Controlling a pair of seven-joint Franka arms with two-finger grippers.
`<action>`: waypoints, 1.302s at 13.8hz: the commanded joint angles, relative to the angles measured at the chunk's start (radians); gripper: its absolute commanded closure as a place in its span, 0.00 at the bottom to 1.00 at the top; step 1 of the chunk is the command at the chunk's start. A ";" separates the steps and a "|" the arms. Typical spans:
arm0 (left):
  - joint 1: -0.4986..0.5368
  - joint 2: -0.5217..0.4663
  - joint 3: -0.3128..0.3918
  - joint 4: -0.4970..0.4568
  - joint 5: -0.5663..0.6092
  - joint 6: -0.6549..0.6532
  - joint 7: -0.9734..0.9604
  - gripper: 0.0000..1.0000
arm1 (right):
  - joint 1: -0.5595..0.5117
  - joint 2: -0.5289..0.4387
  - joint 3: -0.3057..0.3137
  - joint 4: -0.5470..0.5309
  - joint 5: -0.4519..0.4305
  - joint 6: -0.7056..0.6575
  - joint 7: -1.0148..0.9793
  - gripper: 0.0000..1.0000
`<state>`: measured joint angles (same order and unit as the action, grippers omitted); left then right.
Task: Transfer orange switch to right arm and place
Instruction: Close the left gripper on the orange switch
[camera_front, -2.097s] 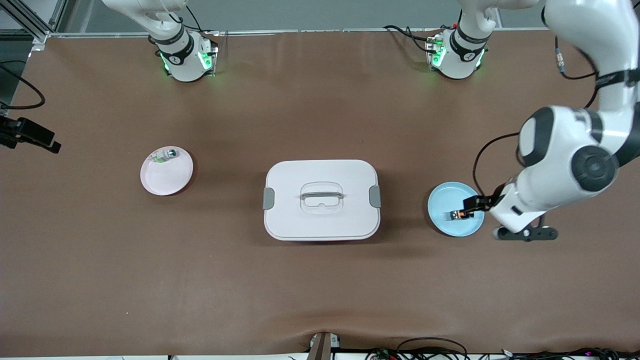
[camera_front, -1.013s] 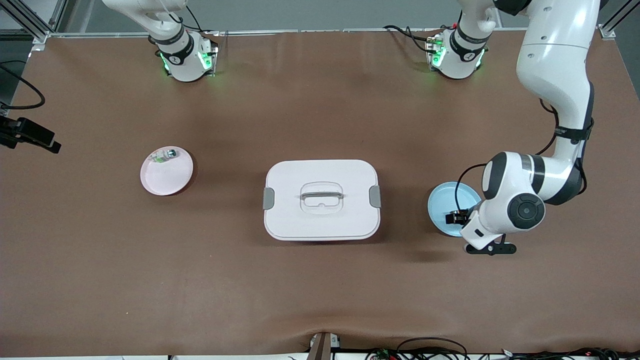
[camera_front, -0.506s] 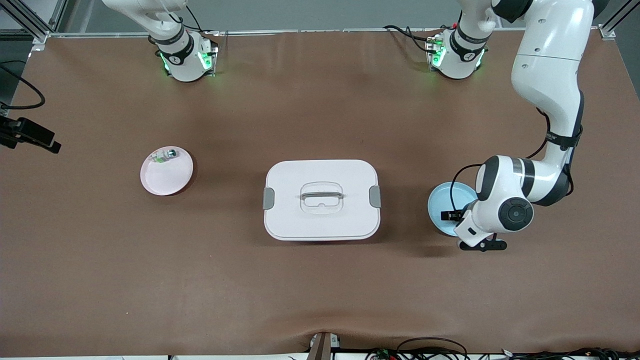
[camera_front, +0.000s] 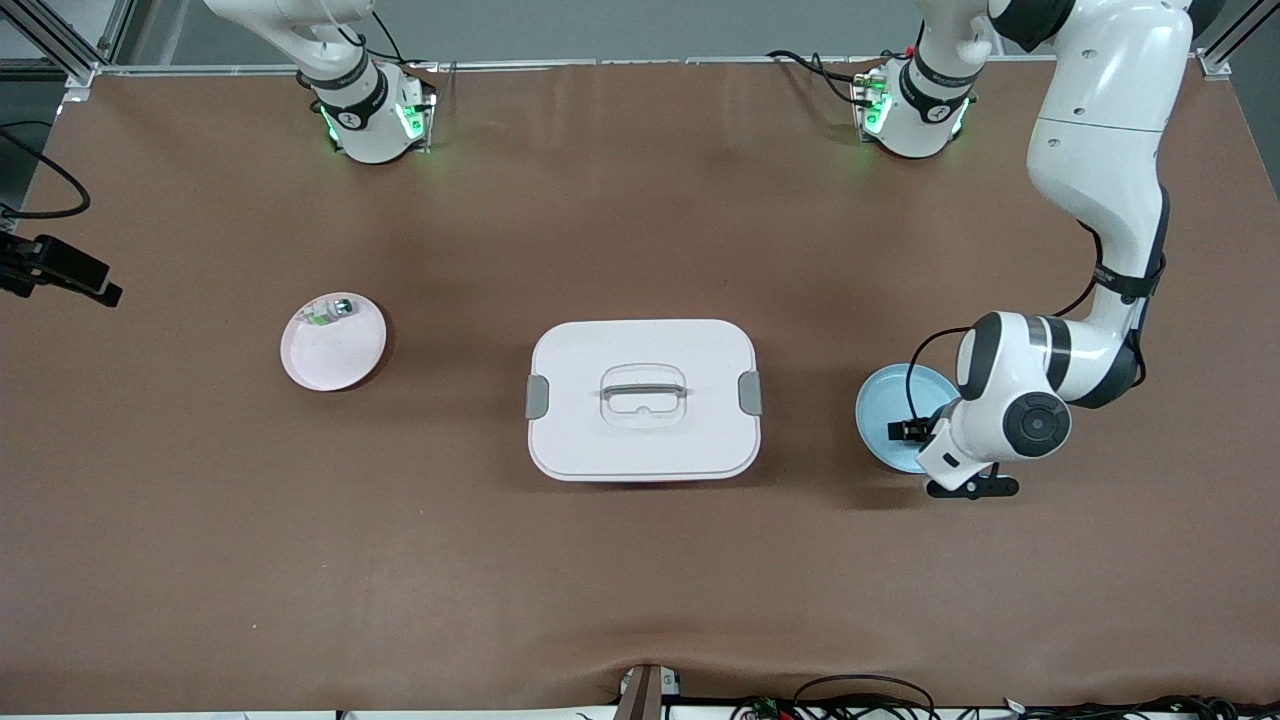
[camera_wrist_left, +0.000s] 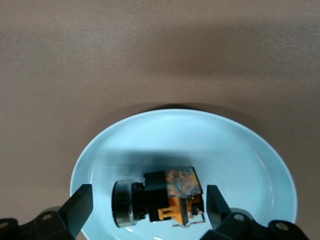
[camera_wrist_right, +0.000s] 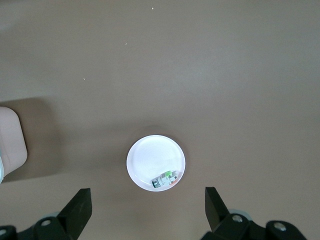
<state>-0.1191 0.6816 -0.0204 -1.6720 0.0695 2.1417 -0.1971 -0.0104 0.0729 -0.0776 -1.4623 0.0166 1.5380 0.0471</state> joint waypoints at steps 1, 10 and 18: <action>0.007 -0.011 -0.007 -0.017 0.010 0.021 -0.019 0.00 | -0.014 -0.022 0.010 -0.020 0.002 0.007 -0.012 0.00; 0.004 -0.008 -0.013 -0.028 -0.019 0.056 -0.154 0.00 | -0.014 -0.022 0.010 -0.020 0.002 0.008 -0.012 0.00; 0.003 -0.001 -0.015 -0.032 -0.019 0.076 -0.153 0.00 | -0.014 -0.022 0.010 -0.020 0.002 0.007 -0.012 0.00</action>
<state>-0.1172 0.6827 -0.0307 -1.6976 0.0617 2.2017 -0.3409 -0.0104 0.0729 -0.0776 -1.4623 0.0166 1.5380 0.0471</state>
